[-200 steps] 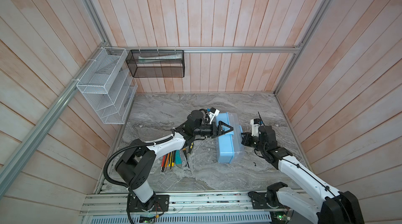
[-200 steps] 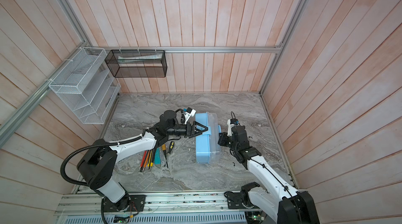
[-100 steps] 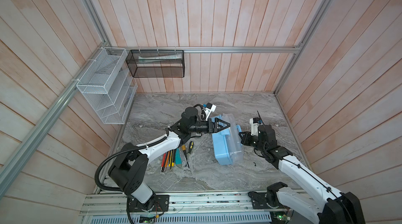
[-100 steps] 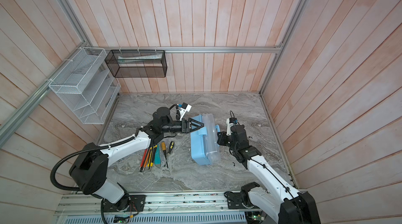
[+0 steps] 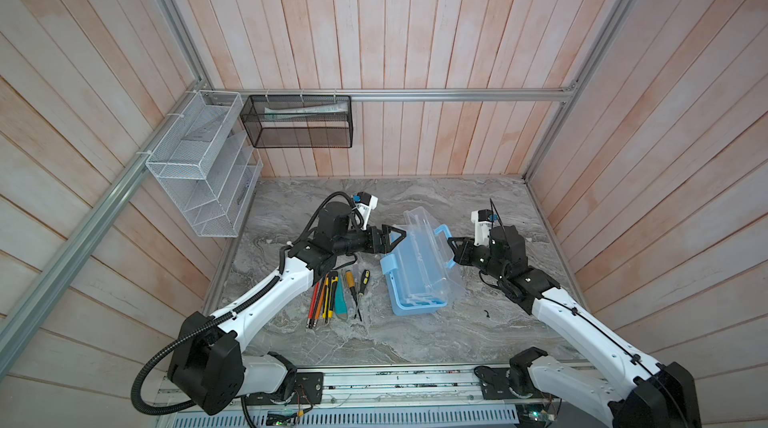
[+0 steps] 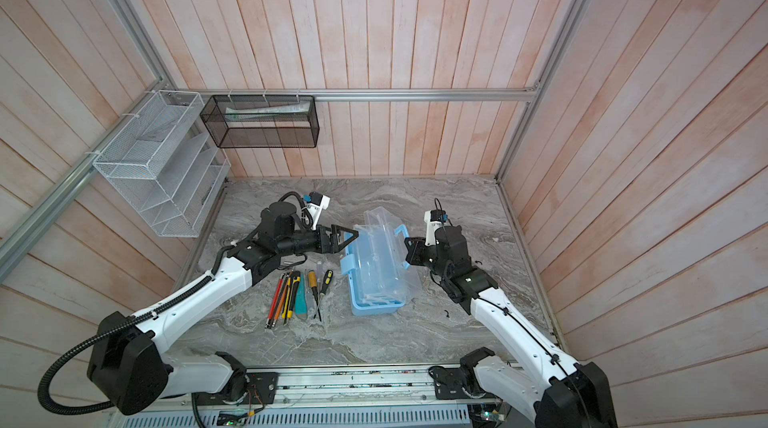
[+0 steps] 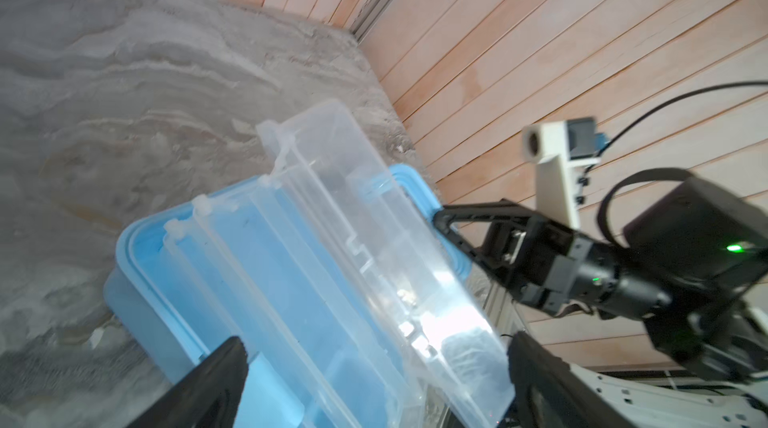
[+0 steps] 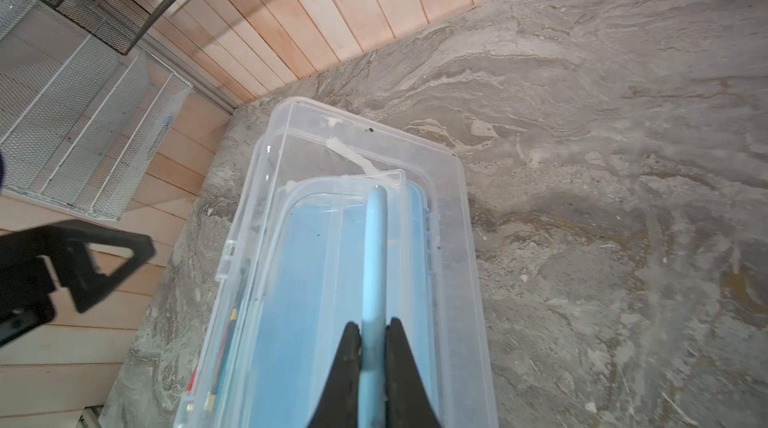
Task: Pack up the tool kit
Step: 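Lift the clear lid open with the right gripper while the left steadies the box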
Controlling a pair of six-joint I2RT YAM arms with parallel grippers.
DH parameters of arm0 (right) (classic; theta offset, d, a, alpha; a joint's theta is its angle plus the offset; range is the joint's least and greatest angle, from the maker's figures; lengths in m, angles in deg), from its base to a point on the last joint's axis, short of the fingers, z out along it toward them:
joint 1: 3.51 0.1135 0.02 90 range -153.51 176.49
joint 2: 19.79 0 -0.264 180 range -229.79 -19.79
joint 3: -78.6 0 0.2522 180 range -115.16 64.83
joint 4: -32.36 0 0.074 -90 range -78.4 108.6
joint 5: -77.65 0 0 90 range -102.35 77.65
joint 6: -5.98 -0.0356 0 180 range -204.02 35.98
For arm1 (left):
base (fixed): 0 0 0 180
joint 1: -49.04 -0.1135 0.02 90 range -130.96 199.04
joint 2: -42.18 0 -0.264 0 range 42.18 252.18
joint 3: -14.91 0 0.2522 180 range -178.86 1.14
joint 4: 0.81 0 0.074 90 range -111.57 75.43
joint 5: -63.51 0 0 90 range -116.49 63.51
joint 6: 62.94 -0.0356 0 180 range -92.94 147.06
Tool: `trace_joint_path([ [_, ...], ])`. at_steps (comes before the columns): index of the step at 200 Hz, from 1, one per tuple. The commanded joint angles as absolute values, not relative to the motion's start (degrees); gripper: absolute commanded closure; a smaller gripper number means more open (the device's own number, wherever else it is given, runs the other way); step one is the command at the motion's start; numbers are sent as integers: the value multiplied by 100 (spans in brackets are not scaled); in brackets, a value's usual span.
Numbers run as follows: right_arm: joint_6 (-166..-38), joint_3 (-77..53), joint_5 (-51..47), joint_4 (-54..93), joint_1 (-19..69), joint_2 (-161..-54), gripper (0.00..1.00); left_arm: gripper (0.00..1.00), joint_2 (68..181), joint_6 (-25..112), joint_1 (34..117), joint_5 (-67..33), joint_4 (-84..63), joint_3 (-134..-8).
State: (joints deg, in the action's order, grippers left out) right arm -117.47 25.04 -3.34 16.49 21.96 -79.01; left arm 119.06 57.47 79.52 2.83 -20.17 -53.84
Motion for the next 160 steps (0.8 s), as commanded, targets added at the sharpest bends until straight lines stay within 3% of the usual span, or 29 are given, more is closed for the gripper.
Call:
trace_joint_path([
  [1, -11953, 2468, -358, 2100, 2215, -7989, 100, 0, 11980, 5662, 7924, -206, -2274, -4957],
  [64, -12110, 2708, -615, 2208, 2120, -7609, 100, 0, 12302, 6075, 7673, -371, -1840, -4212],
  [109, -12403, 3228, -264, 2621, 1799, -7276, 100, 7, 12816, 6297, 7673, -261, -1498, -4219],
  [160, -12445, 3331, -42, 2813, 1763, -7356, 100, 8, 13328, 6111, 7776, -319, -1778, -4738],
])
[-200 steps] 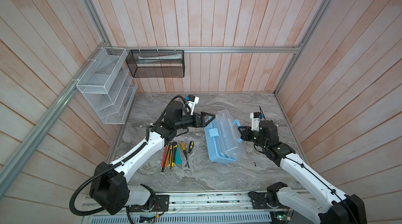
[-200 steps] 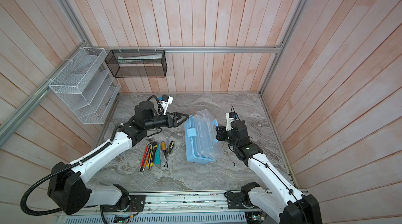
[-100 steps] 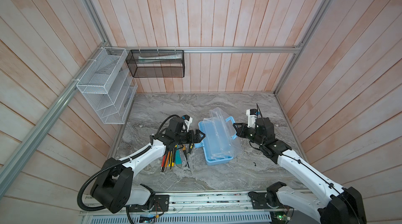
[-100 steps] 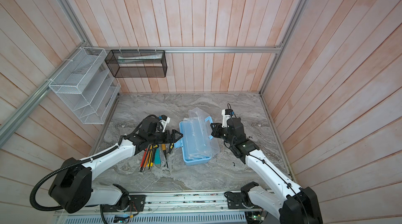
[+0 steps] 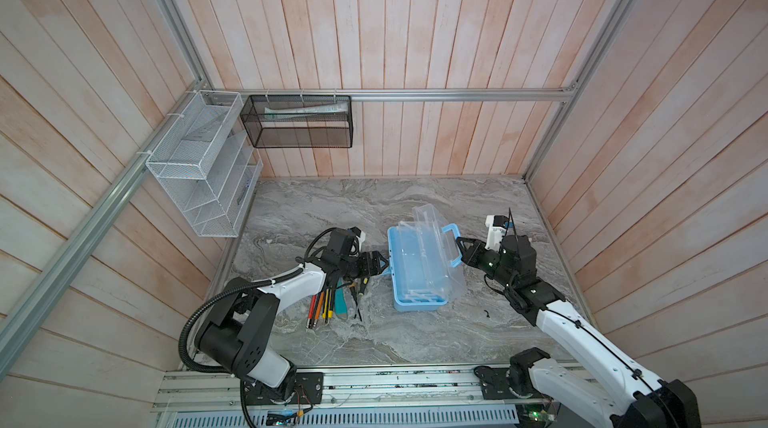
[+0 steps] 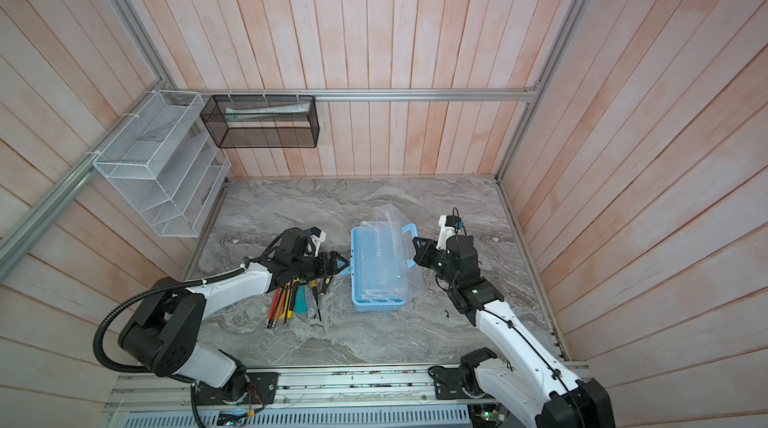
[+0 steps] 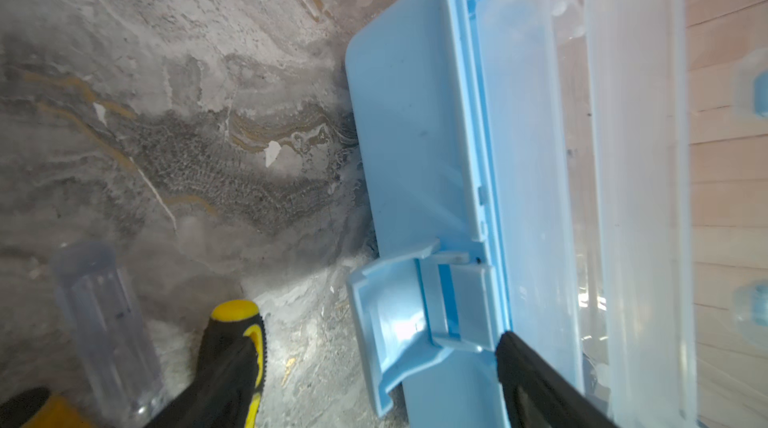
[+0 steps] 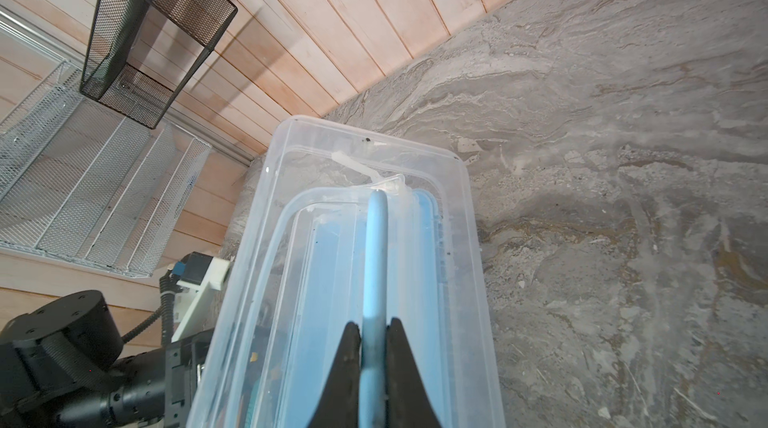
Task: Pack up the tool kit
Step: 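Lift the clear lid open with the right gripper while the left steadies the box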
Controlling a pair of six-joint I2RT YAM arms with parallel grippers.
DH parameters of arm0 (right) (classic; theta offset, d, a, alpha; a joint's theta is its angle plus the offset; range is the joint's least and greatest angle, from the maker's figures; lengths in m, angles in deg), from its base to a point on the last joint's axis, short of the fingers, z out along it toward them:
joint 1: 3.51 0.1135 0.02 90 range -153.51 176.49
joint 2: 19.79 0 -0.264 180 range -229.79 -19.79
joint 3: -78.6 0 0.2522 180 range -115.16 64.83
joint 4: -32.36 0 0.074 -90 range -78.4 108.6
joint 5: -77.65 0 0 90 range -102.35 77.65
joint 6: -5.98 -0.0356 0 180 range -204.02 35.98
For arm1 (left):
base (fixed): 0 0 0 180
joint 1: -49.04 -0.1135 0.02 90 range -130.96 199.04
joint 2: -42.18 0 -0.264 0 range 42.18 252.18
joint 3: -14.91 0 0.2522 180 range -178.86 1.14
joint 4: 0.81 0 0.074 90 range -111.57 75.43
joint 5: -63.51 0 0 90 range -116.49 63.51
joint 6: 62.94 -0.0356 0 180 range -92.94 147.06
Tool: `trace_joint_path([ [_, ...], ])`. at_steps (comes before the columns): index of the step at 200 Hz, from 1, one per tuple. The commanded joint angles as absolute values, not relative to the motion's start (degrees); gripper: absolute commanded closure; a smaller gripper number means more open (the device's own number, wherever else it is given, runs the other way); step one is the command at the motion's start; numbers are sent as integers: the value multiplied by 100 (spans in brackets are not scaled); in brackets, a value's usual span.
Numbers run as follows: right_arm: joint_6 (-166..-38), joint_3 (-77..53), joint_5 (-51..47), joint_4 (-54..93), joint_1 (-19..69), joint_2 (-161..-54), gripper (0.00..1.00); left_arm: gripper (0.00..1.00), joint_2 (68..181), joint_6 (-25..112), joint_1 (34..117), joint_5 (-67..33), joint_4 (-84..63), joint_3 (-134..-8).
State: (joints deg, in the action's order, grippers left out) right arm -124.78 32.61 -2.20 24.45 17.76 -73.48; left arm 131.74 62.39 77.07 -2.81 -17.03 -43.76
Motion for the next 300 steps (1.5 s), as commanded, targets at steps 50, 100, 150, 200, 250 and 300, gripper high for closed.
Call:
trace_joint_path([
  [50, -12463, 3374, 22, 2931, 1761, -7461, 100, 8, 13350, 6247, 7796, -200, -1514, -4668],
  [100, -12472, 3347, 33, 3050, 1763, -7542, 100, 9, 13496, 6054, 7821, -495, -1897, -4825],
  [150, -12464, 3283, 92, 3081, 1758, -7679, 100, 9, 13756, 5809, 7958, -597, -2176, -5116],
  [200, -11899, 2882, 43, 2144, 1210, -7593, 100, 9, 13931, 5704, 7964, -720, -2314, -5124],
  [250, -11392, 2980, 436, 1565, 98, -7437, 100, 9, 14068, 5676, 7952, -562, -2111, -5150],
  [300, -11360, 3368, 341, 1599, -260, -7366, 81, 13, 14166, 5659, 7963, -378, -1984, -5239],
])
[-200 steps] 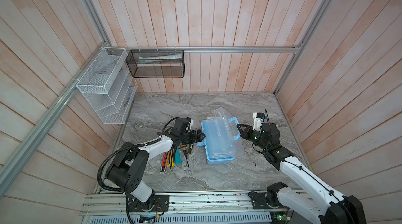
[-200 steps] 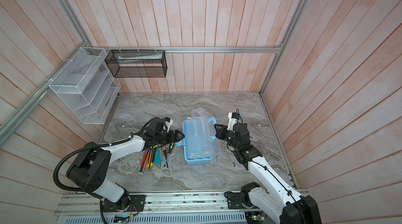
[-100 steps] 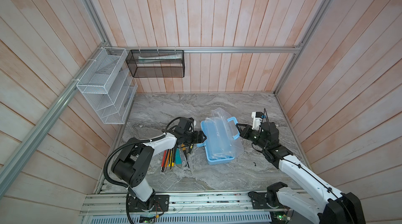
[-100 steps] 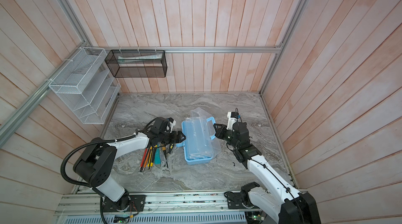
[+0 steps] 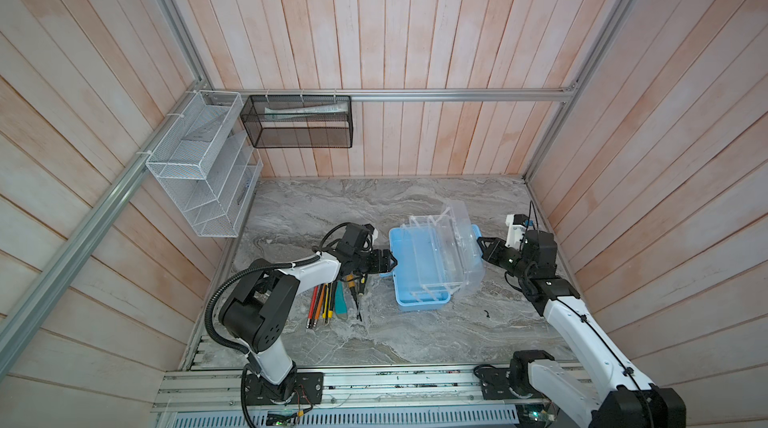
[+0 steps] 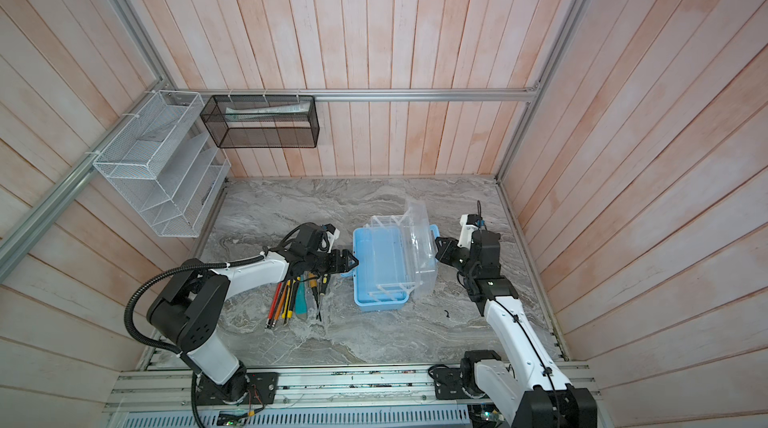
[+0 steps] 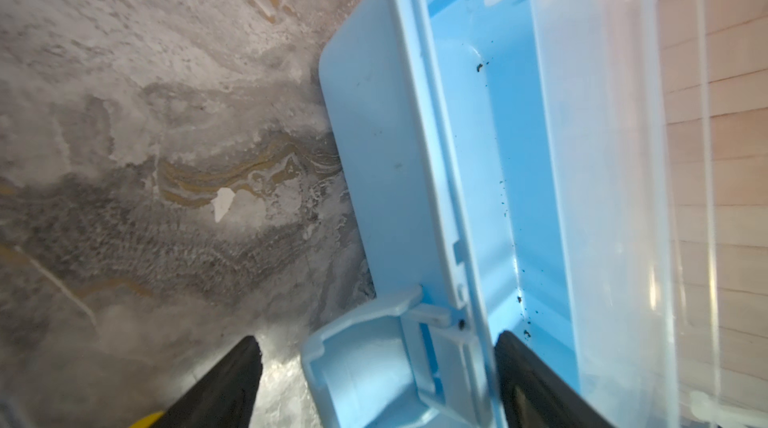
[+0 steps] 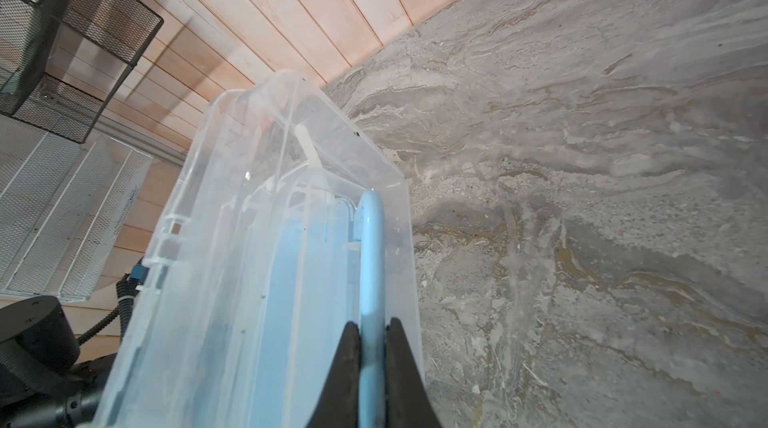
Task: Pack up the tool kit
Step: 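Lift the clear lid open with the right gripper while the left steadies the box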
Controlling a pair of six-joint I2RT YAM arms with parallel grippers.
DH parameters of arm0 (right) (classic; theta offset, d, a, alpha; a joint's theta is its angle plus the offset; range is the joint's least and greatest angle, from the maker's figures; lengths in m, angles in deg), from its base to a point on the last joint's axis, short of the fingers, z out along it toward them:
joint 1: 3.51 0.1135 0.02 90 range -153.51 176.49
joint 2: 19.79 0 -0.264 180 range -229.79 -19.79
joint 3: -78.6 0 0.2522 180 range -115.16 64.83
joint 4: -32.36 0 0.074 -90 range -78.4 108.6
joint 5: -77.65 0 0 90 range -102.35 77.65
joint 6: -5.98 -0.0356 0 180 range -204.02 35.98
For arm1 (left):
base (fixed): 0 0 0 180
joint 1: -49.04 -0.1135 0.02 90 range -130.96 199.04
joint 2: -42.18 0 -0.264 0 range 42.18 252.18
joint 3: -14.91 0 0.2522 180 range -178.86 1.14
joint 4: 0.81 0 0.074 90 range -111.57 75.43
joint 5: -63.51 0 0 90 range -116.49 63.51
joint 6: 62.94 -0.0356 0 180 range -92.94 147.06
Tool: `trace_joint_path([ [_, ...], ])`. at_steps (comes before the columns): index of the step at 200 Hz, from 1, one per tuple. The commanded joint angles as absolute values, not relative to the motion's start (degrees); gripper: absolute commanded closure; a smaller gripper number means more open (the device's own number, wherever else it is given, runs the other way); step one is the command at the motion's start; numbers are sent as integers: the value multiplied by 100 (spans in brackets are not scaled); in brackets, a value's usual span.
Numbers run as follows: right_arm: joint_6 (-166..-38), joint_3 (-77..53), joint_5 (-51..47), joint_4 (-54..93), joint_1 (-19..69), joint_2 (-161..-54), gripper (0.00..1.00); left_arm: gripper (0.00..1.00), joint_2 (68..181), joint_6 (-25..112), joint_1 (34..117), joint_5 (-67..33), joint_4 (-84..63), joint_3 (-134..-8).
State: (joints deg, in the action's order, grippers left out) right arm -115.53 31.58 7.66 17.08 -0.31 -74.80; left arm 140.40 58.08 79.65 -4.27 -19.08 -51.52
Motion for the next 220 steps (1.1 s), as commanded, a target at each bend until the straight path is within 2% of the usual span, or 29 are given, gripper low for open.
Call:
trace_joint_path([
  [1, -11366, 3374, 331, 1594, -266, -7358, 80, 13, 14167, 5663, 7963, -375, -1984, -5234],
  [42, -11667, 3857, 39, 1707, -390, -6809, 64, 16, 14104, 5606, 7983, -153, -1767, -5253],
  [129, -11760, 4036, 11, 1635, -627, -6612, 59, 28, 14326, 5558, 8207, 46, -1636, -5475],
  [157, -11751, 4047, 38, 1452, -732, -6585, 65, 30, 14330, 5577, 8278, 117, -1600, -5484],
  [166, -11751, 4048, -21, 1366, -751, -6564, 68, 32, 14332, 5601, 8320, 158, -1566, -5467],
  [182, -11721, 4041, -136, 1288, -838, -6517, 68, 37, 14346, 5656, 8367, 233, -1486, -5440],
  [220, -11560, 3809, -22, 1212, -1130, -6771, 59, 41, 14445, 5790, 8376, 332, -1340, -5443],
])
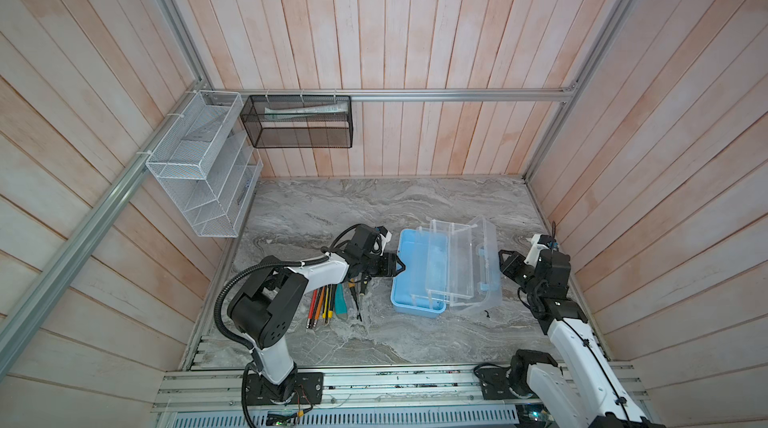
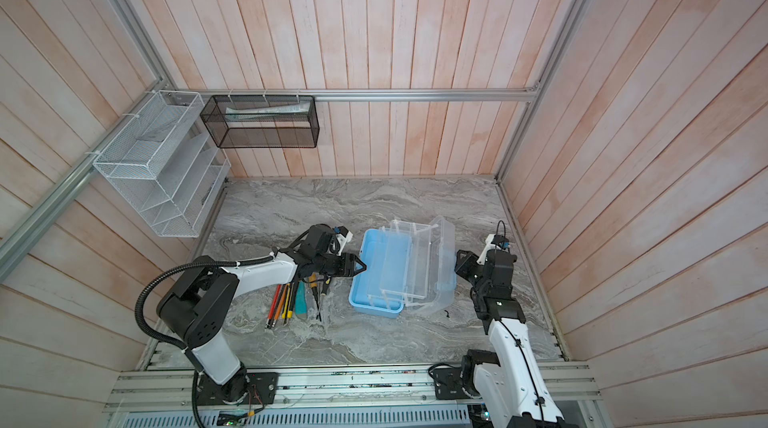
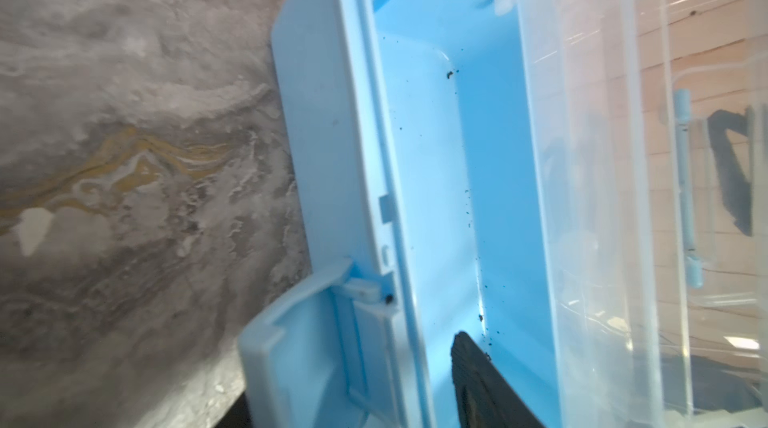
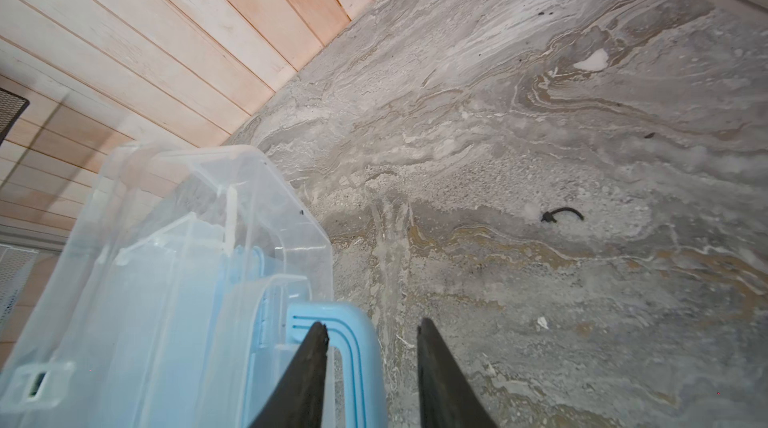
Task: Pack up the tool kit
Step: 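Release the lid and withdraw the right gripper while the left releases the box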
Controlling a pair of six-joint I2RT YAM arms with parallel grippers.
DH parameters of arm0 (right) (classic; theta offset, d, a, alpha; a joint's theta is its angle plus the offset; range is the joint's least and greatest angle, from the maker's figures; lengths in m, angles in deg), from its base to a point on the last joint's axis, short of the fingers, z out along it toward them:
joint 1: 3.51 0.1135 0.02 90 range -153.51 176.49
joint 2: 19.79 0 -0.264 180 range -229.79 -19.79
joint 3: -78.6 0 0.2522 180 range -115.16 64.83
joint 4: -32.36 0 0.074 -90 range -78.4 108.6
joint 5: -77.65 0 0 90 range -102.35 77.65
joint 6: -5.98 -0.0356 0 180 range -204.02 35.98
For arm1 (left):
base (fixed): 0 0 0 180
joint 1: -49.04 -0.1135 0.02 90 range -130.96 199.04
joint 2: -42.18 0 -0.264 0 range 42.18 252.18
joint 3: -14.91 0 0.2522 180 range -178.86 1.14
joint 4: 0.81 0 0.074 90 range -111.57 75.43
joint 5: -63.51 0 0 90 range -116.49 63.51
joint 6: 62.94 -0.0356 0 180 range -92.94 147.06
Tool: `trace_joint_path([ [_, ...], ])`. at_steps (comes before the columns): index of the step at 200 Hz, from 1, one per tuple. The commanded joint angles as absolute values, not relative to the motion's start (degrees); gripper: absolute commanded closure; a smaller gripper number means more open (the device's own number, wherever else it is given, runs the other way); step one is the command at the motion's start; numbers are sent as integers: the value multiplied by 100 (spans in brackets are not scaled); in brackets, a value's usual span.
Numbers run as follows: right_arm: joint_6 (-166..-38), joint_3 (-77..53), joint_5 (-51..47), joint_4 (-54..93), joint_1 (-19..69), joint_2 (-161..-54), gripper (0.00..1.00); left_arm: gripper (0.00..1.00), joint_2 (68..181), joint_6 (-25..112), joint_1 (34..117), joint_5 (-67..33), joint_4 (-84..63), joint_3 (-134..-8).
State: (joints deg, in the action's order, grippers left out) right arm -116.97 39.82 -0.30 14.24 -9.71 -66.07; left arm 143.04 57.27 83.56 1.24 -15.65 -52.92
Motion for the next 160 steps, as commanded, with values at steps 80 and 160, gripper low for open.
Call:
trace_joint_path([
  [80, -11339, 3278, 381, 1675, -1283, -7992, 56, 43, 14471, 5870, 8376, 347, -1262, -5441],
  [160, -11446, 2615, 1259, 2682, -1243, -9503, 60, 44, 14499, 6248, 8514, 718, -553, -5450],
])
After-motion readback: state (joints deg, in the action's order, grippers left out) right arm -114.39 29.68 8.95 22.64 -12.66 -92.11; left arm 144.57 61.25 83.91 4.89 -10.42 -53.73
